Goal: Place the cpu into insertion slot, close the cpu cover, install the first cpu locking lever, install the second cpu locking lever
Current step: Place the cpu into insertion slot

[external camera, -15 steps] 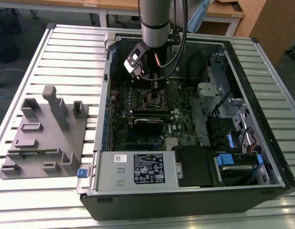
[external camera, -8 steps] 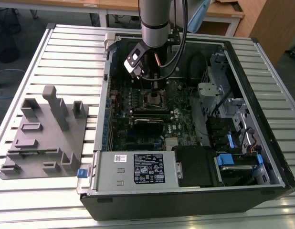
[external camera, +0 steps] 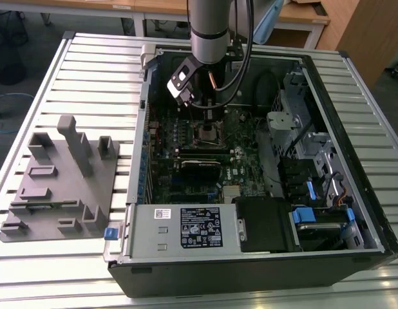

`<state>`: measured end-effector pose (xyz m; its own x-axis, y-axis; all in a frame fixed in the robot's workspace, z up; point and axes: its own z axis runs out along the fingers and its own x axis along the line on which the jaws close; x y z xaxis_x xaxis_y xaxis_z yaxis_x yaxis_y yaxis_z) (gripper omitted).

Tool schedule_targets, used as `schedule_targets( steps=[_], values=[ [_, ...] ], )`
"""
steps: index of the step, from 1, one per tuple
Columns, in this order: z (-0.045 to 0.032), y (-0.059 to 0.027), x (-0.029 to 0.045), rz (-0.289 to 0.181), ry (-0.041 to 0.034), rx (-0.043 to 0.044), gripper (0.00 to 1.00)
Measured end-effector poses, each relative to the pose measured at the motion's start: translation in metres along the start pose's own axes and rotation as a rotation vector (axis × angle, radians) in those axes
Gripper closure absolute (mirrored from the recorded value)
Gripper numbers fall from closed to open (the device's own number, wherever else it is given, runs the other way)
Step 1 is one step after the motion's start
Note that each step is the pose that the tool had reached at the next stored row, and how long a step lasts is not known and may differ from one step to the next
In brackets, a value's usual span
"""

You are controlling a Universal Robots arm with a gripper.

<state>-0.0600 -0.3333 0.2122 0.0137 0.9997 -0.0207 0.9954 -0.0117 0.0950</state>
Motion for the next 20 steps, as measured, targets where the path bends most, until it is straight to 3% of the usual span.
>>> schedule_targets(
  steps=[10,14,20],
  values=[
    [0.0039,-0.0002,0.0001,0.0,-0.0006,0.0014,0.9],
    [0.0088,-0.0007,0.0002,-0.001,-0.0079,0.0013,0.9],
    [0.011,-0.0004,0.0004,-0.001,-0.0112,0.0025,0.9]
  ],
)
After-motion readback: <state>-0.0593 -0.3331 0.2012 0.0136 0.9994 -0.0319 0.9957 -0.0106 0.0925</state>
